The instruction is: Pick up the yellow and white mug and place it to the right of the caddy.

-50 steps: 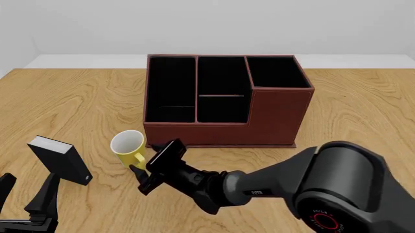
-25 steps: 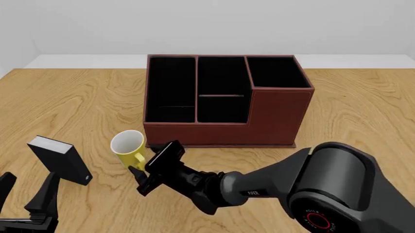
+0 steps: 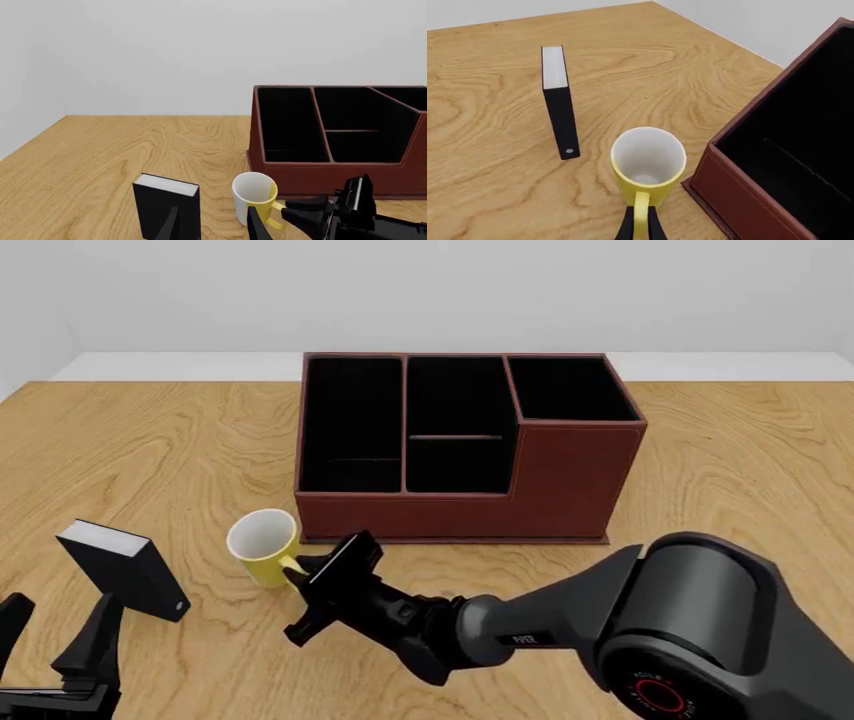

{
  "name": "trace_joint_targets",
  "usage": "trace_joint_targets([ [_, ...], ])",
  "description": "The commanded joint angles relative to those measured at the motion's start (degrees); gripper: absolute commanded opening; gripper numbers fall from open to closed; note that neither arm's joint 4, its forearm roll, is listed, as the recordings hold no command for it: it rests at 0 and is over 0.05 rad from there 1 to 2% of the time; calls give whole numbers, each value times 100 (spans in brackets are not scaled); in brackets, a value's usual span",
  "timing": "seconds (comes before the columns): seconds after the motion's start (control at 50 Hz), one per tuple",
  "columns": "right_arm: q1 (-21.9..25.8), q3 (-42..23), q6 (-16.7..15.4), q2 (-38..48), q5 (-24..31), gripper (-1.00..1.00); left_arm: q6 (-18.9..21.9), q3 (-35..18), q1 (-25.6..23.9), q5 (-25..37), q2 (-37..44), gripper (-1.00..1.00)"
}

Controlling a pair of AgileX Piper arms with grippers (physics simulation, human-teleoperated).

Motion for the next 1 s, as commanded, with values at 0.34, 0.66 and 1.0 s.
trace_joint_targets([
  [0.34, 167, 409, -360, -628, -23, -100, 1, 0, 2, 37, -38, 100],
  [0.66, 268, 778, -536, -1254, 88, -100, 2, 1, 4, 41, -41, 100],
  [1.0, 226, 1151, -715, -1809, 119, -100, 1, 1, 4, 41, -41, 100],
])
